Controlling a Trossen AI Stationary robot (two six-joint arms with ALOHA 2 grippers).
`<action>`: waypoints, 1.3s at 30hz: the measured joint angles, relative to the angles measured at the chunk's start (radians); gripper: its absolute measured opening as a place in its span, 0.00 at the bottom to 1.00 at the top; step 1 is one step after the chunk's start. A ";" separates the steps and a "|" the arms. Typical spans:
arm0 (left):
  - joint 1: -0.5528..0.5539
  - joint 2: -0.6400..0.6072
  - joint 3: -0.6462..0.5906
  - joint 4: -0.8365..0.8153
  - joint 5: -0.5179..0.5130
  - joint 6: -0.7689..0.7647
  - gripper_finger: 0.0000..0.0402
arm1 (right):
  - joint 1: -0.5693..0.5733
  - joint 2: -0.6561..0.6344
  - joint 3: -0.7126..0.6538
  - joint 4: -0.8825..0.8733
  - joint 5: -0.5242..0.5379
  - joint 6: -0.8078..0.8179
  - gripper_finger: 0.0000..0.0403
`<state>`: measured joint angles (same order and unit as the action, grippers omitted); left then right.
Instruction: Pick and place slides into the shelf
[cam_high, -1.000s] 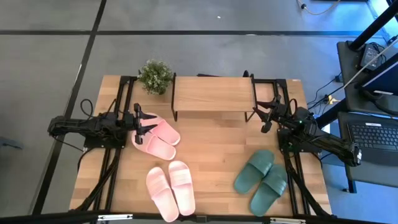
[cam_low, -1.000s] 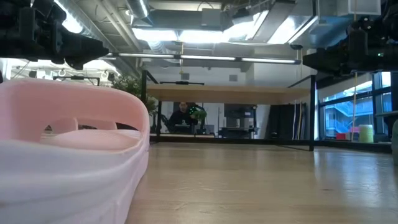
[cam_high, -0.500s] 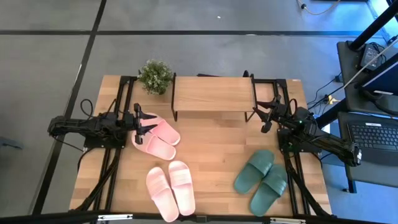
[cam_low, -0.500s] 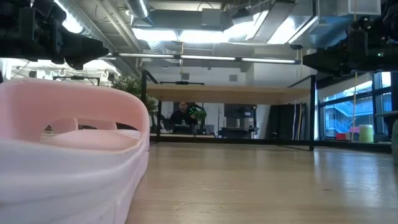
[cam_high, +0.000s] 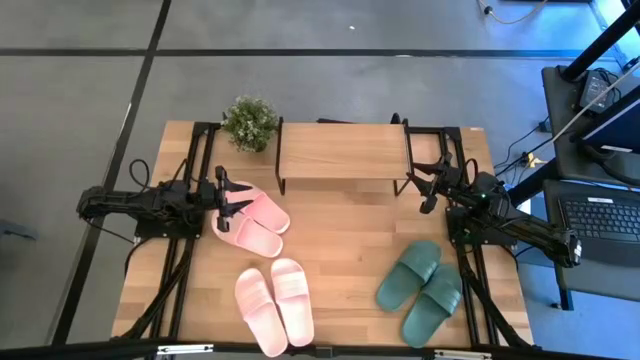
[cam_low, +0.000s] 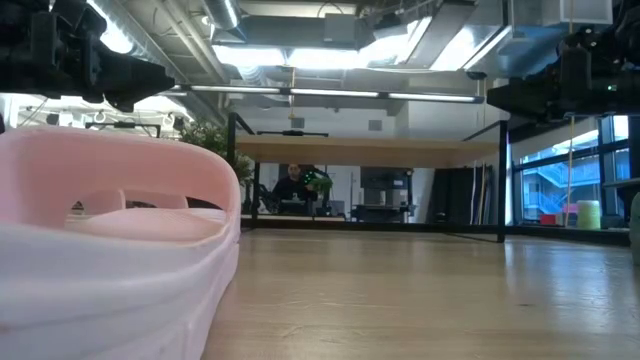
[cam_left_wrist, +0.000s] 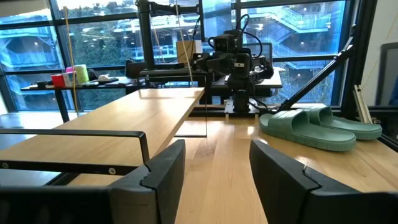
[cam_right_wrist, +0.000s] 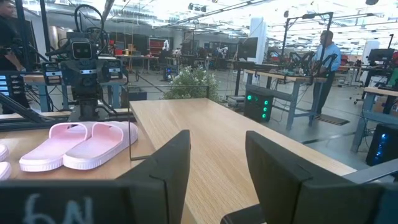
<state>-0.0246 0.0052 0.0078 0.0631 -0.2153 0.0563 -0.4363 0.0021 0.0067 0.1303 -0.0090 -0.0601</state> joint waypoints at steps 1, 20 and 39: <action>0.000 0.000 0.000 0.000 0.000 0.000 0.43 | 0.000 0.000 0.000 0.000 0.000 0.000 0.39; 0.000 0.000 0.000 0.000 0.000 0.000 0.43 | 0.000 0.000 0.000 0.000 0.000 0.000 0.39; 0.000 0.000 0.000 0.000 0.000 0.000 0.43 | 0.000 0.000 0.000 0.099 0.000 0.002 0.39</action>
<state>-0.0250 0.0053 0.0077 0.0634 -0.2153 0.0563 -0.4366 0.0021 0.0067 0.2289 -0.0090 -0.0578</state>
